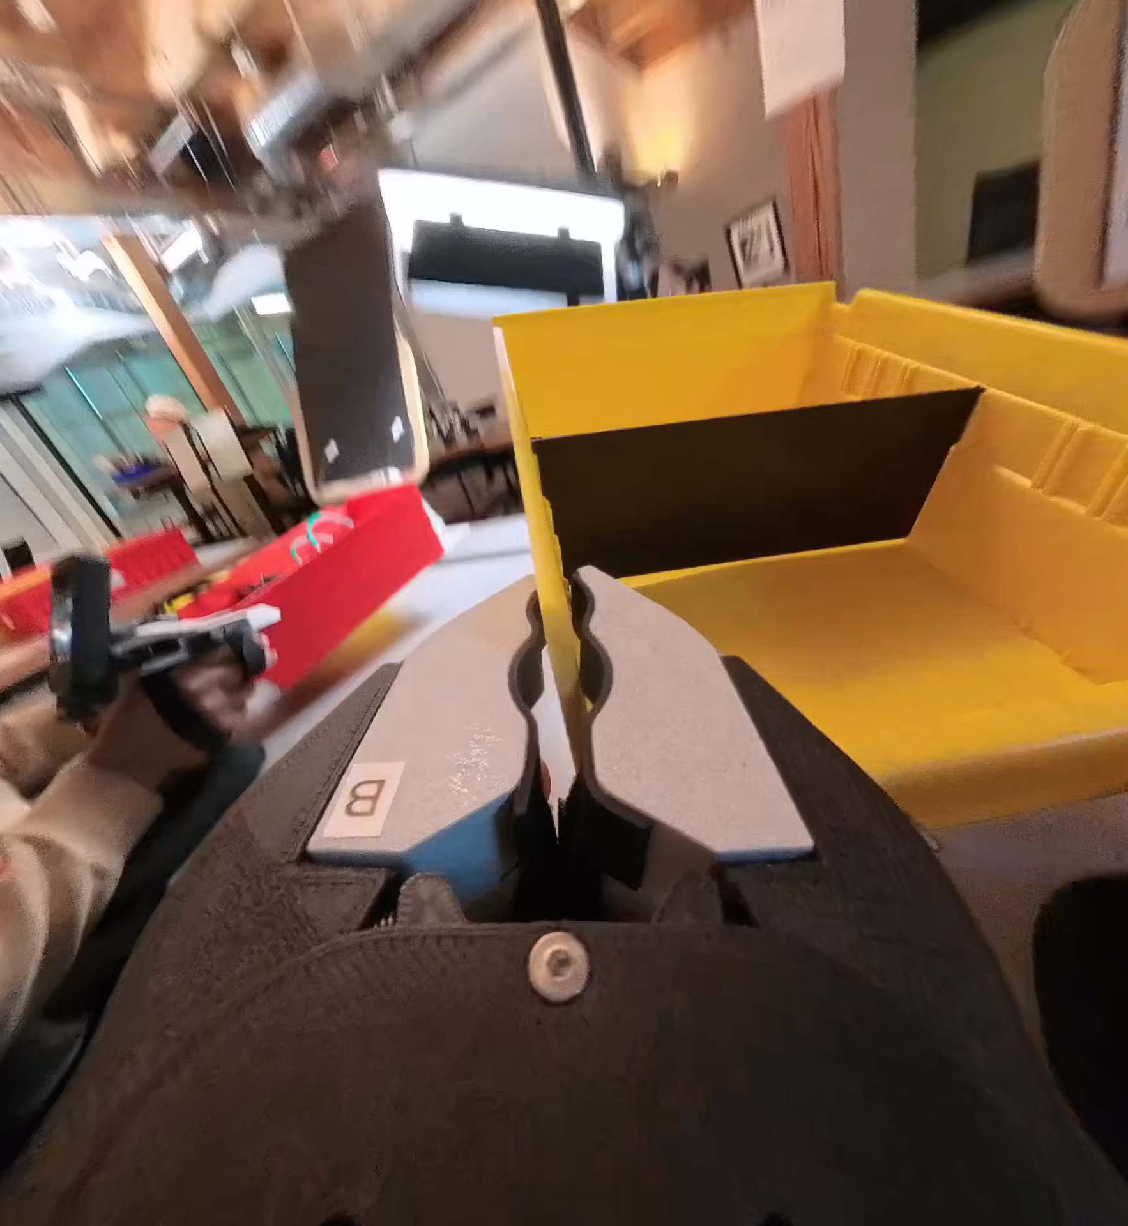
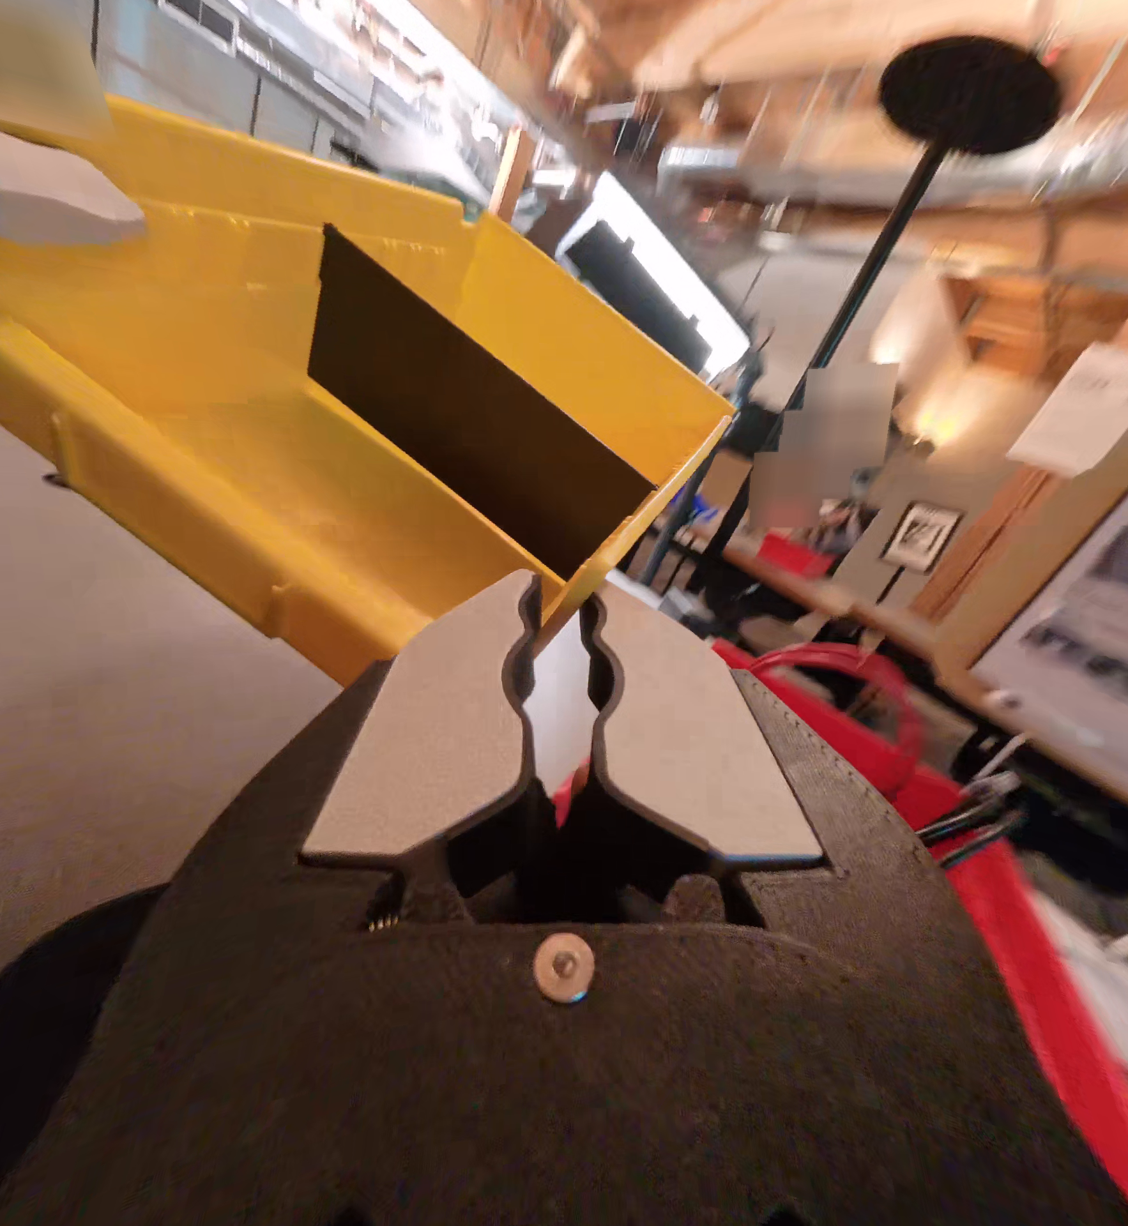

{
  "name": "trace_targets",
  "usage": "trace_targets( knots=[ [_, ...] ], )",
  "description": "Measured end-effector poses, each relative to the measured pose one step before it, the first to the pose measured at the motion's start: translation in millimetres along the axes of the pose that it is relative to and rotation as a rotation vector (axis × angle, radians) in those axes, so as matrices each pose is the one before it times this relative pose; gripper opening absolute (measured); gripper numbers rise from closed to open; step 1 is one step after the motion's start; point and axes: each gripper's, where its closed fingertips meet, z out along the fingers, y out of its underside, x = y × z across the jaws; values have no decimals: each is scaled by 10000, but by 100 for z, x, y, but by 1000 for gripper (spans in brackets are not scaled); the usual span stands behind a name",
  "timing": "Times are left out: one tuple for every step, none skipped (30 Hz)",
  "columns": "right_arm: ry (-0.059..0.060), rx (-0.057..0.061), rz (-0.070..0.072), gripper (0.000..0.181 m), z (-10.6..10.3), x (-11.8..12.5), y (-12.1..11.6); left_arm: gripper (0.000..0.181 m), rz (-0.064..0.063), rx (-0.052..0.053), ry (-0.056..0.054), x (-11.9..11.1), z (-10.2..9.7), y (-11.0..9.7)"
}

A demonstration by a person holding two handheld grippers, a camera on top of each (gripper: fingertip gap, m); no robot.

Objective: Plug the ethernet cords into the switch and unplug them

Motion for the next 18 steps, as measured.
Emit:
trace_targets(
  knots=[
    [219,447,-334,10,-842,915,-1289,5,-45,790,-90,245,-615,-1857],
    [206,397,-276,11,-919,1017,-1200,5,-81,837,-76,375,-493,-1925],
    [229,305,-202,11,-958,1166,-1049,5,-99,816,-6,588,-325,-1882],
    [244,244,-228,12,-1003,1312,-907,4,-38,731,107,871,-139,-1742],
    [265,170,-310,12,-1047,1408,-728,4,-39,645,140,1068,62,-1560],
    [305,83,-405,12,-1074,1504,-502,4,-88,576,213,1281,242,-1390],
    [309,9,-495,13,-1094,1534,-261,5,-78,508,276,1443,407,-1246],
    [319,-49,-518,13,-1084,1540,-24,5,-87,450,306,1524,566,-1115],
    [356,-84,-478,14,-1078,1570,163,5,-73,441,326,1632,702,-1018],
    [368,-152,-406,14,-1038,1595,387,5,-73,417,351,1726,814,-920],
    [371,-178,-344,14,-993,1623,556,5,-102,368,385,1828,894,-776],
    [372,-182,-224,14,-969,1669,689,5,-184,332,437,1936,932,-607],
    [339,-194,-87,14,-929,1635,809,6,-283,292,485,2016,916,-423],
    [286,-229,-51,14,-896,1535,919,7,-265,241,487,1995,899,-234],
    [257,-256,-93,15,-863,1384,992,8,-233,199,477,1947,903,-118],
    [239,-252,-122,15,-864,1242,1015,9,-207,144,457,1848,920,-37],
    [214,-229,-120,15,-862,1107,1007,9,-189,93,429,1728,950,38],
    [205,-249,-120,15,-822,1027,1038,9,-190,69,400,1651,947,84]
  ],
)
